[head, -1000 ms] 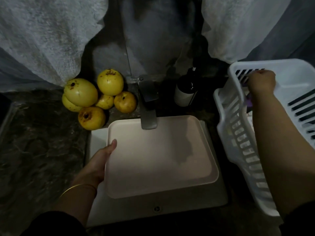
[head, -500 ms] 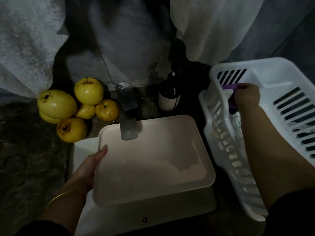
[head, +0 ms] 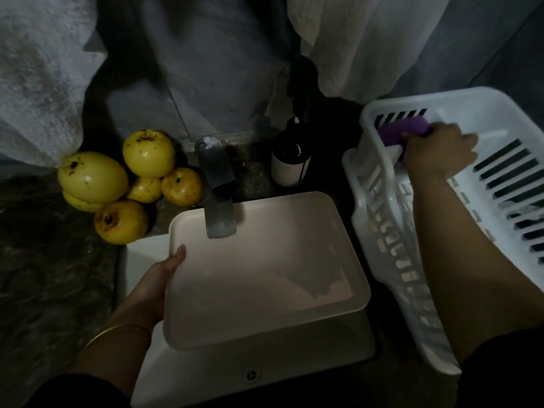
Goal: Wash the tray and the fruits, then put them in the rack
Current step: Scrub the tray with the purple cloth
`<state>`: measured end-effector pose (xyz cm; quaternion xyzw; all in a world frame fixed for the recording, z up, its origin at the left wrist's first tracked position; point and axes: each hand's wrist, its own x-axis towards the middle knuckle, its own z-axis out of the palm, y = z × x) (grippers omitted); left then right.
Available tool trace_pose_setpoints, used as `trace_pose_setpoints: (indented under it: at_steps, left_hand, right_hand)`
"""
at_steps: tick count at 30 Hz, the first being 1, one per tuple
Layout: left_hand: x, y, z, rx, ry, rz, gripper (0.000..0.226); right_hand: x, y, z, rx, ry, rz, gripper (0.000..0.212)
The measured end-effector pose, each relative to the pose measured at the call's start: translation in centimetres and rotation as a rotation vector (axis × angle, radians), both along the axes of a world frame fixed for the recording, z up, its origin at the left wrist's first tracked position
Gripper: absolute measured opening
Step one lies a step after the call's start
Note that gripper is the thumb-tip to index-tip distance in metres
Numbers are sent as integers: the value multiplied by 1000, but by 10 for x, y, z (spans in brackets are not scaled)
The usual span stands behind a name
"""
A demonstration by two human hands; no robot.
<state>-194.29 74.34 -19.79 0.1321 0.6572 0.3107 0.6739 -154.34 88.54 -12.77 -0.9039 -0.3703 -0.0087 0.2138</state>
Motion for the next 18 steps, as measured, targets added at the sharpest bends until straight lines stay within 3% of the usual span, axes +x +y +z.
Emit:
trace_pose_setpoints:
  at_steps: [4, 9, 13, 18]
  left_hand:
    - [-1, -2, 0, 1, -18, 12, 40]
    - [-1, -12, 6, 30, 1, 3, 34]
    - [-6, -25, 10, 41, -8, 8, 34]
    - [-17, -44, 8, 32, -20, 47, 36]
  right_hand:
    - [-21, -10, 40, 175, -69, 56, 47]
    - [-67, -43, 66, 542, 124, 121, 43]
    - [-123, -96, 67, 756, 434, 324, 20]
    - [-174, -160, 32, 619, 922, 522, 32]
